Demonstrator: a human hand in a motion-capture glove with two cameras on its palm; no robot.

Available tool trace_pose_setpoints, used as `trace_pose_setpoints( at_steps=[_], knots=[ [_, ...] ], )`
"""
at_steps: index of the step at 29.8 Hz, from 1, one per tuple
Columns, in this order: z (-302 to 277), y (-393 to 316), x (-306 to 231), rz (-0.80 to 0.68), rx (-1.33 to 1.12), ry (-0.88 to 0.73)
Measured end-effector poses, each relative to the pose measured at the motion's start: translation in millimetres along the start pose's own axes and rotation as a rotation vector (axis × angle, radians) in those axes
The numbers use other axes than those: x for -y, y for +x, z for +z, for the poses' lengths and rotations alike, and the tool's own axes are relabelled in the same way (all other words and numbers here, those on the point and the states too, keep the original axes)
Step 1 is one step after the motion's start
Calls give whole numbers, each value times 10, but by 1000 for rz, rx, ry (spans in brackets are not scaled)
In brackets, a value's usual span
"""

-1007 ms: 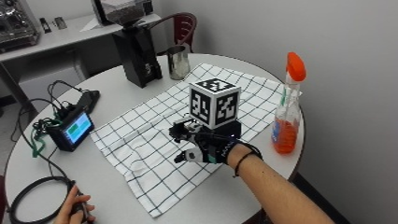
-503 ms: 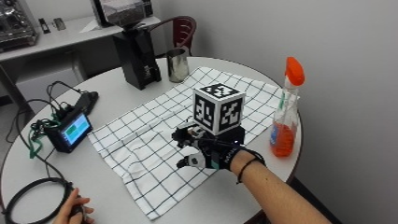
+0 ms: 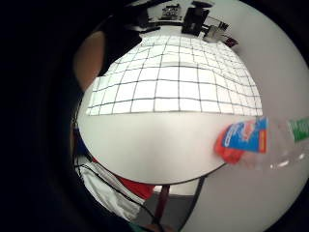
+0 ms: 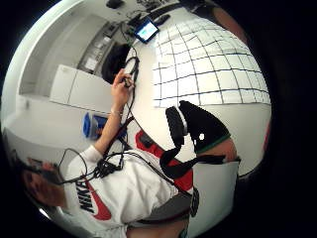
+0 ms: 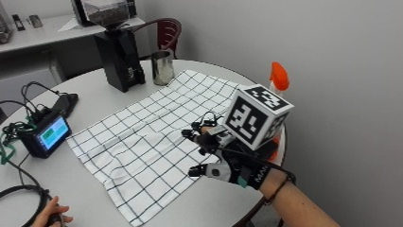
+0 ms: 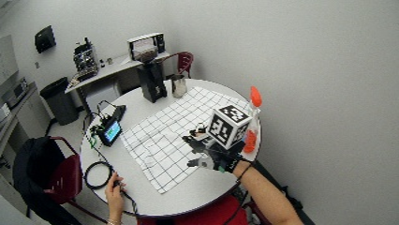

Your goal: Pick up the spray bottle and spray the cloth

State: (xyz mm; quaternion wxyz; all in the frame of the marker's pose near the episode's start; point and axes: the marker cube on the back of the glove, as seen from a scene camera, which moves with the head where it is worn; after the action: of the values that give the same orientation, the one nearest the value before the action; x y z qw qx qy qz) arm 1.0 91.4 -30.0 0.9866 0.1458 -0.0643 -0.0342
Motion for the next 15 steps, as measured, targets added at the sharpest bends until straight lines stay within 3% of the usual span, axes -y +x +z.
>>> trace_pose_setpoints(
  at_steps=[8, 15],
  knots=[
    [-458, 218, -646, -65, 75, 249],
    [-525, 635, -982, 152, 392, 376]
  ],
)
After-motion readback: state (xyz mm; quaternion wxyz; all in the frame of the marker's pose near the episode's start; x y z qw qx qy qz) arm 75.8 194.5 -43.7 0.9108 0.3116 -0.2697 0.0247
